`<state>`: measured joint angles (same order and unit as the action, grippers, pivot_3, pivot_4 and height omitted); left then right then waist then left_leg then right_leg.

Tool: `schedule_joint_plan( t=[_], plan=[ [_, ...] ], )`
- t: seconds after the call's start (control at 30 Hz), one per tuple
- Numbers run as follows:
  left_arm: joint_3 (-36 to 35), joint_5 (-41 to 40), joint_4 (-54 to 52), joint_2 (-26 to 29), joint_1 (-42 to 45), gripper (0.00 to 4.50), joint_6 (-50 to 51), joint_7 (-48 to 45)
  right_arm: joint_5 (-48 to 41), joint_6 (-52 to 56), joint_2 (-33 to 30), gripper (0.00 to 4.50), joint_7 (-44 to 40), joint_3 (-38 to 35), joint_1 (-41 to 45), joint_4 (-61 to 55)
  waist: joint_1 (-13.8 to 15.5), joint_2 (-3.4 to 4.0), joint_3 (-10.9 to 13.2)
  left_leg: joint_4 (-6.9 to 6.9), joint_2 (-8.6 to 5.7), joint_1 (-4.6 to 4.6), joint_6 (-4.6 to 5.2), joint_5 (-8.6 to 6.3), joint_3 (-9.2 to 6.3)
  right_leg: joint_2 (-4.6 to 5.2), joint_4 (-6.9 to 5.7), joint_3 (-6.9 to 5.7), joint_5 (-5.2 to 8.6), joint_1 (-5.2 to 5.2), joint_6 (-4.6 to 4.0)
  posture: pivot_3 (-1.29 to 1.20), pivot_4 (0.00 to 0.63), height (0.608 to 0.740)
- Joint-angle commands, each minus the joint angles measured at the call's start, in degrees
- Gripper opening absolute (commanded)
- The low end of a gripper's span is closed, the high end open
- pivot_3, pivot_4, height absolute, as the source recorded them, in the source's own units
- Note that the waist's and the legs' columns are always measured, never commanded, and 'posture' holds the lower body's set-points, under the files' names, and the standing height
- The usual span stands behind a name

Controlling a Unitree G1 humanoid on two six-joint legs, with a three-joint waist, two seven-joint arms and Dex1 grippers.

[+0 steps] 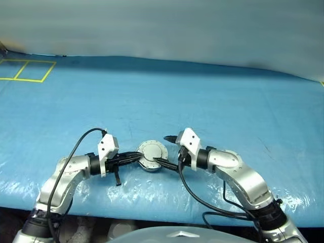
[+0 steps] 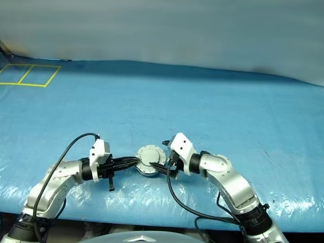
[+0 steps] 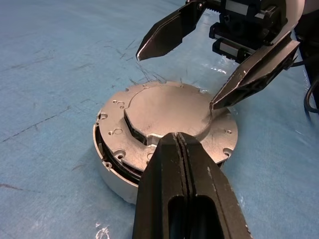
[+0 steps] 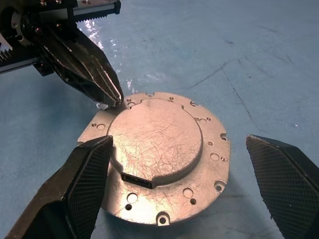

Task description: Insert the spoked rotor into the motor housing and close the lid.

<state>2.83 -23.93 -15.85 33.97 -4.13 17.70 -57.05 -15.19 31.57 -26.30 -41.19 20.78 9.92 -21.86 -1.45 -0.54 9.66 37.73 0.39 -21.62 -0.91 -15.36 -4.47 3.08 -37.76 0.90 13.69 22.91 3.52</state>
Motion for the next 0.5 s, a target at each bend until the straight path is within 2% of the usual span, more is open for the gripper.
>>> schedule_joint_plan(
  t=[0.03, 0.33, 0.43, 0.5],
  plan=[
    [-3.1, -1.2, -2.8, 0.3, -1.7, 0.00, 0.2, 2.2, 2.0, -2.9, 0.2, 4.48, -1.8, 2.5, 1.5, 1.3, 0.0, 0.00, 0.0, -0.01, 0.00, 0.00, 0.00, 0.00, 0.00, 0.00, 0.00, 0.00, -0.02, 0.00, -0.03, 0.00, 0.150, 0.740],
    [-5.4, -1.9, -6.2, 0.7, -6.8, 0.00, 0.6, 4.7, 5.9, -7.4, 1.9, 4.48, -2.9, 5.7, 3.1, 6.8, -0.1, -0.02, 0.0, -0.04, 0.00, 0.01, -0.01, 0.00, 0.02, 0.00, 0.00, 0.00, -0.13, 0.02, -0.23, 0.00, 0.150, 0.740],
    [-5.2, -1.5, -6.7, 0.9, -6.9, 0.00, 0.7, 5.0, 6.3, -8.4, 2.8, 3.95, -3.1, 5.6, 3.3, 8.1, -0.1, -0.02, 0.0, -0.03, 0.00, 0.02, -0.01, 0.00, 0.01, -0.01, 0.00, 0.00, -0.13, 0.02, -0.22, 0.00, 0.150, 0.740],
    [-5.1, -1.8, -7.2, 0.9, -6.8, 0.00, 0.9, 5.0, 6.6, -8.8, 3.2, 3.24, -3.1, 5.7, 3.3, 8.6, -0.1, -0.02, 0.0, -0.03, 0.00, 0.02, -0.01, 0.01, 0.02, -0.01, -0.01, 0.00, -0.13, 0.02, -0.22, 0.00, 0.150, 0.740]
  ],
)
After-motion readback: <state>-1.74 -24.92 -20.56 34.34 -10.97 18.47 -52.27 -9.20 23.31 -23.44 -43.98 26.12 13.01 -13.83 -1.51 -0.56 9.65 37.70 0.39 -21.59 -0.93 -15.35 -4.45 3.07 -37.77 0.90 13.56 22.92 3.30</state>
